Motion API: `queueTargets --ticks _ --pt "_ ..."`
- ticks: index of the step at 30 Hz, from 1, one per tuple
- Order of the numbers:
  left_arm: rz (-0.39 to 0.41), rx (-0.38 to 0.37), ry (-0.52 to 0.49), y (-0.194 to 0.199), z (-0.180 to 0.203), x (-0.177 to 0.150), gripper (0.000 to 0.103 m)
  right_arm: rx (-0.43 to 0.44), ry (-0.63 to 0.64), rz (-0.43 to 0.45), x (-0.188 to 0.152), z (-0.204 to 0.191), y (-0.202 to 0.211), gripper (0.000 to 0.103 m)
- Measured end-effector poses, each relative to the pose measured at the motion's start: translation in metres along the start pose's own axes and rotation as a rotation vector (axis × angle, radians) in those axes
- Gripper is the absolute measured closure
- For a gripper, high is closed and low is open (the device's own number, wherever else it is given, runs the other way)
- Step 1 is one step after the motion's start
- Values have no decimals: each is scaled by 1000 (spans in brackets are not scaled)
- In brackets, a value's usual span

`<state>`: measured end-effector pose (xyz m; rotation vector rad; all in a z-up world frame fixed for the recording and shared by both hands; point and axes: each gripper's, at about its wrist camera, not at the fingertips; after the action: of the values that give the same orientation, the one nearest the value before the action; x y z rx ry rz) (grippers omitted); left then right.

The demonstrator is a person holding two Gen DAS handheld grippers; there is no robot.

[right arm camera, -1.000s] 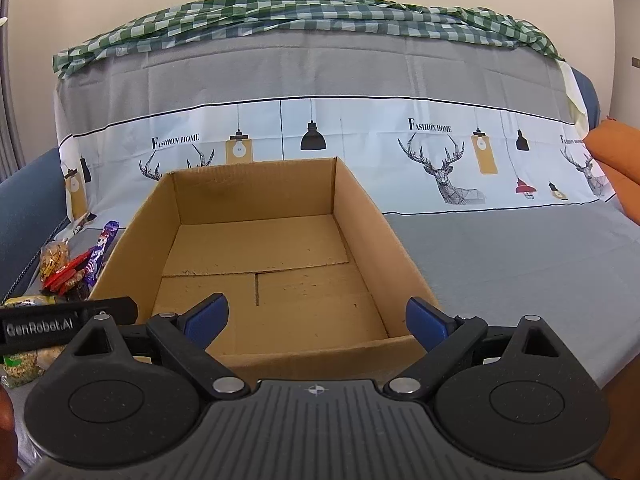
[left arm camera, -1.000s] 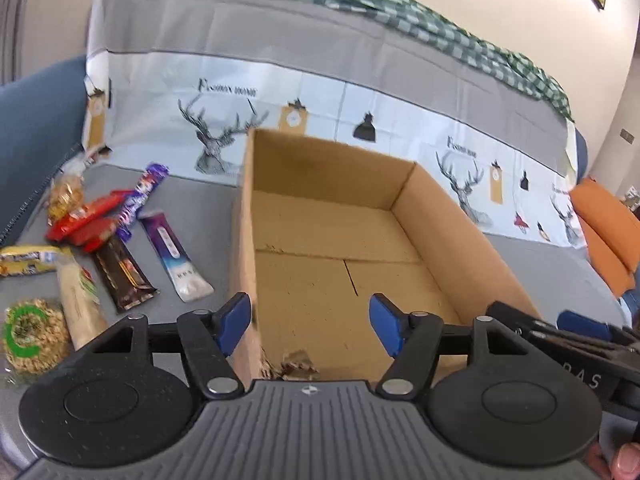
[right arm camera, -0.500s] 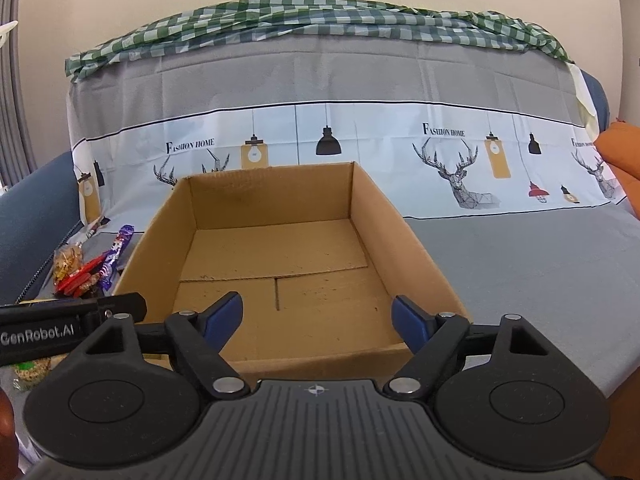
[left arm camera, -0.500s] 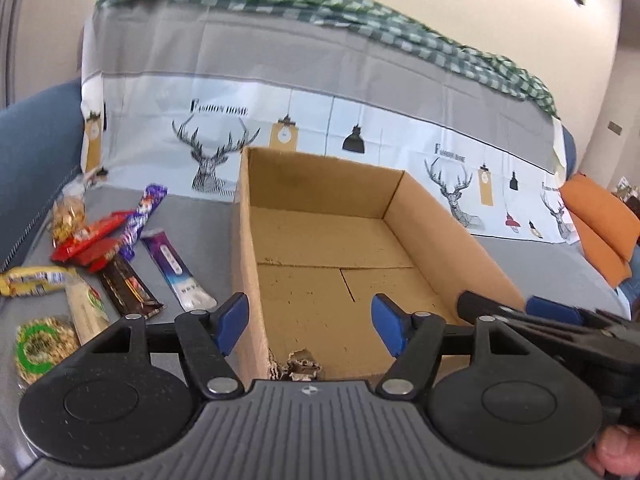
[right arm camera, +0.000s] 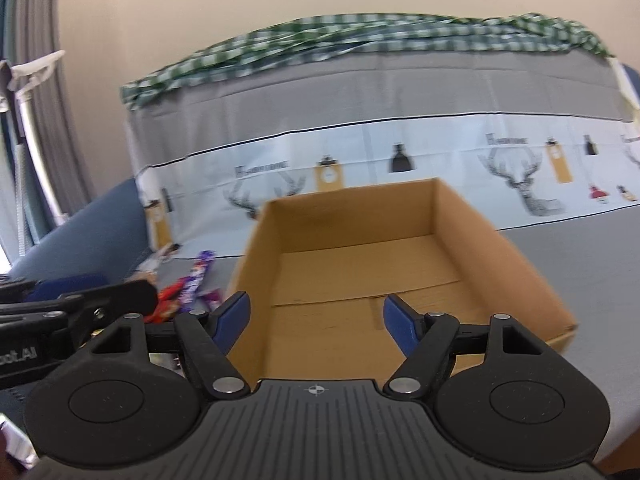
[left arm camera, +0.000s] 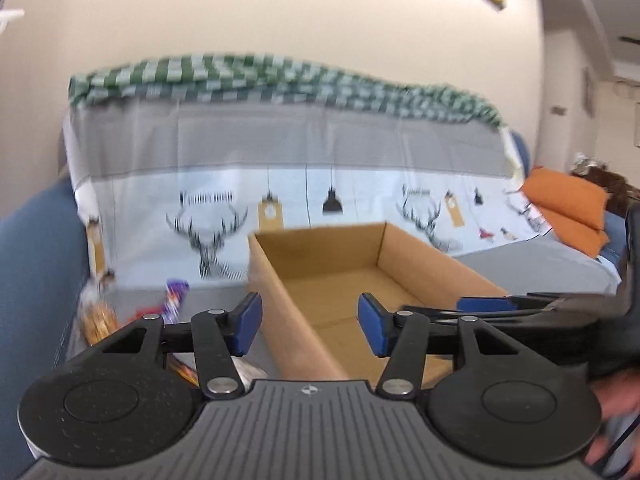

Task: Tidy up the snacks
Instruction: 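Move both tools from the box toward the snack pile, then grasp the green-ringed peanut pack with the left tool while the right tool grasps the white-green bread pack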

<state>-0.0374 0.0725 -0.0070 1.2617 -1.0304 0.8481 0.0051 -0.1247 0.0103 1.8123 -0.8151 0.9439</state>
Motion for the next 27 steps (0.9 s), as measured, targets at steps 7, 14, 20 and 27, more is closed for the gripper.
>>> queueTargets --ticks 7,14,20,27 --pt "-40 228 96 -15 -52 -15 45 41 84 18 -9 -30 1 28" --pt "-4 277 223 17 -34 0 41 54 146 -30 -5 -59 -8 28" --pt "-84 413 373 24 -68 9 41 157 234 -48 -2 -94 -22 28" --pt "-123 460 415 36 -99 15 41 294 279 -97 1 -132 -63 28"
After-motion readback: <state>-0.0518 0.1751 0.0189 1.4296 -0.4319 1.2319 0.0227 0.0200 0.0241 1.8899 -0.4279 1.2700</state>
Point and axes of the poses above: each gripper's, at about its wrist camera, not at the fingertips, and y roughly against the way its jaws point, z to its right, x to its top, and after that the axes turned 6 degrees about x, right-handed
